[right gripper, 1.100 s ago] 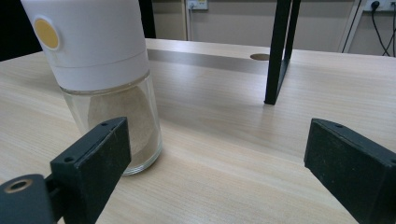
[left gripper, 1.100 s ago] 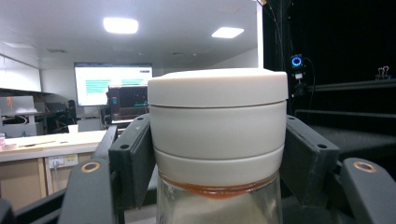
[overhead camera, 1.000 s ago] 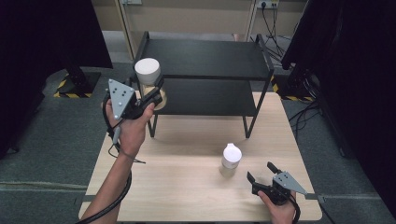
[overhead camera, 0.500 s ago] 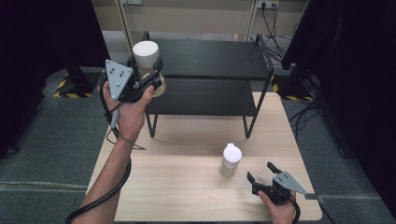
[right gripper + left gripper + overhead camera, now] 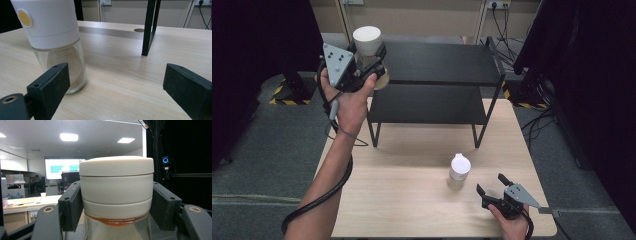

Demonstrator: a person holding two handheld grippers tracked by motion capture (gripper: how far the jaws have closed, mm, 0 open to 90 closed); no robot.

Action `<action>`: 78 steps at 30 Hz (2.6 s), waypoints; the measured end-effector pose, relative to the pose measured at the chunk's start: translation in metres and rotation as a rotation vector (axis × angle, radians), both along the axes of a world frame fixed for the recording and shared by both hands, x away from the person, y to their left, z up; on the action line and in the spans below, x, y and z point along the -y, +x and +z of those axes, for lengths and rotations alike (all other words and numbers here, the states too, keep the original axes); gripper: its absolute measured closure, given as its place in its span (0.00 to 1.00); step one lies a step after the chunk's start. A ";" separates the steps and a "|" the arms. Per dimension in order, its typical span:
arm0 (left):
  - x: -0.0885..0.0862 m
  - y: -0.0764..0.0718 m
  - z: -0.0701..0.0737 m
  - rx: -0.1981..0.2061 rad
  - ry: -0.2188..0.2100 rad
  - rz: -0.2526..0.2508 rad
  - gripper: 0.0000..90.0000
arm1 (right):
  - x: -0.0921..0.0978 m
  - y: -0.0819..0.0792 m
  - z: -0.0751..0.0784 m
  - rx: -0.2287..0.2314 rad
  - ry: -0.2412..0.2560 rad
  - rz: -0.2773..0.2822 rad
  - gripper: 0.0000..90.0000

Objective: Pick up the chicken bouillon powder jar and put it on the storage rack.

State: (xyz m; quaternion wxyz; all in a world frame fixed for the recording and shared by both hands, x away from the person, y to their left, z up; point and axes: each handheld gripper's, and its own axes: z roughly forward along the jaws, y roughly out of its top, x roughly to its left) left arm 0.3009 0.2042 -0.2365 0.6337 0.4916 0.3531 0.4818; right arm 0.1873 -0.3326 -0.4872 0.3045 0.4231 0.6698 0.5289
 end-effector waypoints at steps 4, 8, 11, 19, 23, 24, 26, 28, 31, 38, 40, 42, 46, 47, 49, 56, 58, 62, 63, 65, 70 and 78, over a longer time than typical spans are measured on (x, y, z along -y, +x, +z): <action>-0.003 0.010 0.004 -0.002 0.005 0.000 0.38 | 0.000 0.000 0.000 0.000 0.000 0.000 0.08; -0.004 0.019 0.008 -0.013 0.014 0.007 0.38 | 0.000 0.000 0.000 -0.002 -0.001 0.001 0.08; -0.005 0.026 0.009 -0.025 0.014 0.006 0.38 | 0.000 0.001 0.000 -0.002 -0.001 0.001 0.08; -0.003 0.042 0.009 -0.056 0.025 0.021 0.38 | 0.000 0.000 0.000 -0.001 0.002 0.002 0.08; -0.001 0.047 0.008 -0.068 0.027 0.036 0.38 | 0.001 0.000 0.000 0.000 0.005 0.003 0.08; -0.001 0.048 0.007 -0.073 0.031 0.040 0.38 | 0.001 0.000 -0.001 0.002 0.005 0.004 0.08; -0.001 0.050 0.007 -0.079 0.029 0.040 0.38 | 0.001 0.000 -0.001 0.002 0.005 0.004 0.08; -0.001 0.052 0.005 -0.090 0.027 0.040 0.38 | 0.001 0.000 0.000 0.000 0.004 0.005 0.08; -0.002 0.054 0.002 -0.094 0.018 0.038 0.38 | 0.001 0.000 0.000 0.000 0.004 0.005 0.08; -0.001 0.053 -0.001 -0.086 -0.029 0.024 0.24 | 0.001 0.000 0.000 0.002 0.002 0.006 0.08; -0.001 0.050 0.000 -0.077 -0.031 0.023 0.19 | 0.002 0.001 0.000 0.001 0.004 0.008 0.08; 0.000 0.041 0.003 -0.074 -0.014 0.034 0.17 | 0.001 0.001 0.000 0.001 0.002 0.008 0.08; 0.000 0.033 0.002 -0.059 -0.013 0.038 0.16 | 0.001 0.001 0.000 0.002 0.001 0.008 0.08; 0.000 0.030 0.002 -0.057 -0.010 0.040 0.16 | 0.001 0.001 0.000 0.002 0.000 0.008 0.08; -0.001 0.024 -0.001 -0.050 -0.013 0.039 0.16 | 0.001 0.001 0.000 0.000 -0.003 0.008 0.08; -0.002 0.006 -0.015 -0.055 -0.010 0.021 0.15 | 0.000 0.001 0.000 0.002 -0.006 0.009 0.07; -0.003 0.001 -0.022 -0.050 -0.002 0.011 0.15 | 0.000 0.000 0.000 0.004 -0.006 0.008 0.07; -0.003 -0.004 -0.031 -0.041 0.008 -0.001 0.15 | 0.000 0.001 0.000 0.002 -0.006 0.009 0.07; -0.004 -0.006 -0.033 -0.038 0.014 -0.005 0.14 | 0.000 0.001 0.000 0.002 -0.006 0.009 0.07; -0.004 -0.010 -0.040 -0.035 0.016 -0.015 0.14 | 0.000 0.001 0.000 0.003 -0.006 0.008 0.07; -0.007 -0.018 -0.058 -0.037 0.009 -0.023 0.14 | 0.000 0.000 0.000 0.004 -0.008 0.008 0.07; -0.010 -0.031 -0.088 -0.041 0.030 -0.033 0.14 | 0.000 0.000 0.000 0.004 -0.011 0.008 0.07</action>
